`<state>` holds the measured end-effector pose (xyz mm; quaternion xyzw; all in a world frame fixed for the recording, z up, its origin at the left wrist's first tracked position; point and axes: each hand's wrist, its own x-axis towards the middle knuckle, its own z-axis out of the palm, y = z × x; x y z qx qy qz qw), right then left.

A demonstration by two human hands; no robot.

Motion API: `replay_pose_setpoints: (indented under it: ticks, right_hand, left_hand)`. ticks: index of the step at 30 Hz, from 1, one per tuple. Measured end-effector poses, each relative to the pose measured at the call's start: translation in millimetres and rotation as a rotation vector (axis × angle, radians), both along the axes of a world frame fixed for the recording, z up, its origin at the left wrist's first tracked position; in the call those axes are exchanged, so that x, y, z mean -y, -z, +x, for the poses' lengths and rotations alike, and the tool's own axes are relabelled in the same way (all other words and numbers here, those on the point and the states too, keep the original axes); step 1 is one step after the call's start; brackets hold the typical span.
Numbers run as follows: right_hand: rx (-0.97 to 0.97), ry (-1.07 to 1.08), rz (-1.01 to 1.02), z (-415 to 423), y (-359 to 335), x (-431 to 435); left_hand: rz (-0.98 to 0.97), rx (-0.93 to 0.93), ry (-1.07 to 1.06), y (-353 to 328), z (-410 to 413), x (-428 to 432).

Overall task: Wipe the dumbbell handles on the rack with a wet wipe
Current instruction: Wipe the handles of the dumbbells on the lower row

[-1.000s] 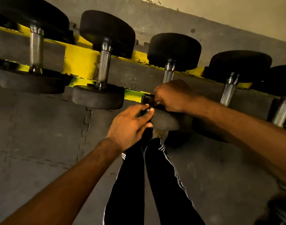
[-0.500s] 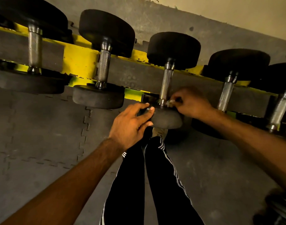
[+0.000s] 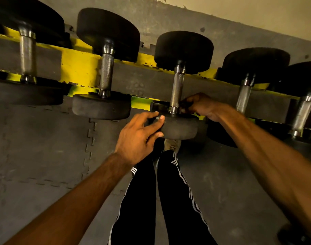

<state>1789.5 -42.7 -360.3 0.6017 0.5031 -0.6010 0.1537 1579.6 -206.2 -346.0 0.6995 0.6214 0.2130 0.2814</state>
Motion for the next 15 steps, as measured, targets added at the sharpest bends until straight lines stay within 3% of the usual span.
replay_pose_setpoints:
  ticks: [10, 15]
  right_hand:
    - [0.111, -0.088, 0.032, -24, 2, -6]
    - [0.048, -0.057, 0.063, -12, -14, 0]
  left_hand:
    - [-0.012, -0.008, 0.040, -1, -5, -4]
    - [-0.031, 0.004, 0.037, -2, -7, -5]
